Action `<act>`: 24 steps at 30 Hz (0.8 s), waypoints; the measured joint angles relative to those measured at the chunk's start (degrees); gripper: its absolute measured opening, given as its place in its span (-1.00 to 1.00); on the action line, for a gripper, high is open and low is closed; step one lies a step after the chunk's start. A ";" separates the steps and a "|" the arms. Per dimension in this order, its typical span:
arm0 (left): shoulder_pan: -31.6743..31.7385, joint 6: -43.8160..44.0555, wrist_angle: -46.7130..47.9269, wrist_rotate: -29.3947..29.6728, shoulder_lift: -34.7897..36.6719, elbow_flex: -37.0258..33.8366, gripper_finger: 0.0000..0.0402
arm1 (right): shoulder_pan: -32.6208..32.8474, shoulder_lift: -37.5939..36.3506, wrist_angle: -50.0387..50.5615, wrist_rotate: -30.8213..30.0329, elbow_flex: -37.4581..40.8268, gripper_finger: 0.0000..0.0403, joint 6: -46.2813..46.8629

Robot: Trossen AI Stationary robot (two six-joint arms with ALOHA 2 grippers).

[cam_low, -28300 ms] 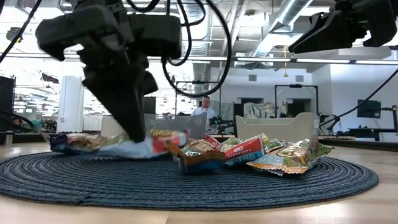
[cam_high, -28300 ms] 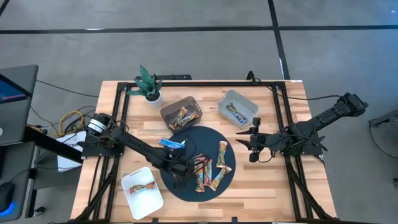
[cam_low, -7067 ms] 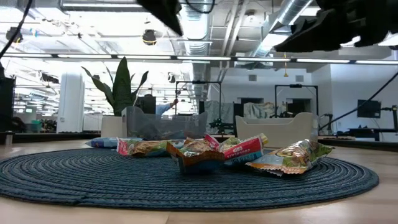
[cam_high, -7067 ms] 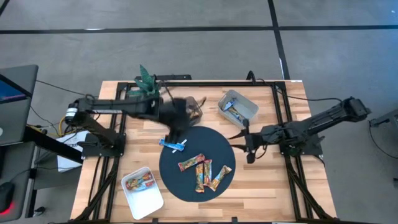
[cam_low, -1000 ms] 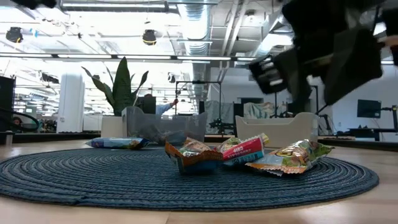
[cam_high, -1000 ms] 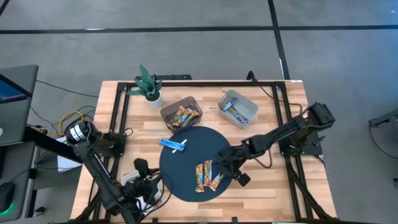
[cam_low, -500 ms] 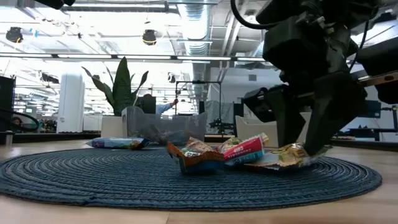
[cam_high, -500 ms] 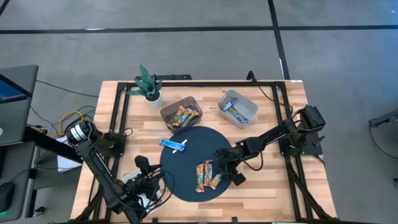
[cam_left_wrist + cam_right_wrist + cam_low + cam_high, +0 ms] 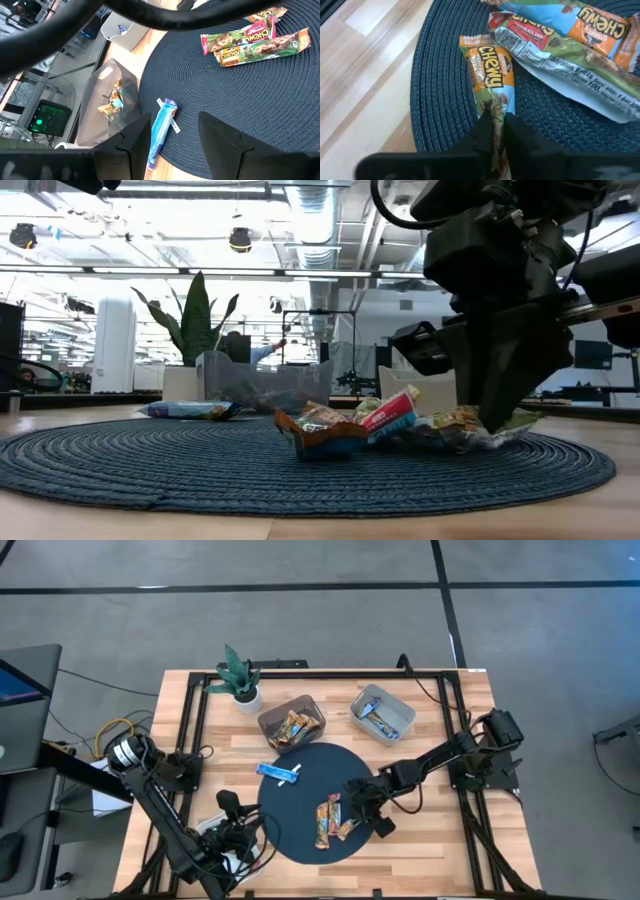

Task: Pick and place Granola Bars by type
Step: Put the yellow granola bar into the black bin

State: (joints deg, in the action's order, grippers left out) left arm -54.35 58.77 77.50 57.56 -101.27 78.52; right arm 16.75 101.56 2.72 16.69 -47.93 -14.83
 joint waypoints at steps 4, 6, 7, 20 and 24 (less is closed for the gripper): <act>0.00 0.39 0.02 -0.42 0.00 0.00 -0.22 | 0.00 0.09 1.55 -0.33 -1.68 -0.96 -0.20; 0.00 0.50 -0.01 -0.71 0.00 0.00 -0.22 | 0.00 0.00 4.75 -0.56 -3.41 -0.93 -0.59; 0.00 0.52 -0.01 -0.72 0.00 0.00 -0.22 | 0.00 -0.22 6.66 -0.70 -4.31 -0.92 -0.65; -0.04 0.50 0.06 -2.23 0.00 0.00 -0.22 | -1.17 -4.17 21.57 -13.87 -15.29 -0.96 -9.39; -0.04 0.86 -0.02 -3.10 0.00 -1.13 -0.22 | -3.71 -4.70 18.72 -18.38 -16.98 -0.99 -15.09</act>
State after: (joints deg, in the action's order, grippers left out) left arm -54.39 59.63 77.48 54.46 -101.27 77.39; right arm 13.04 96.85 21.44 -1.69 -64.91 -29.92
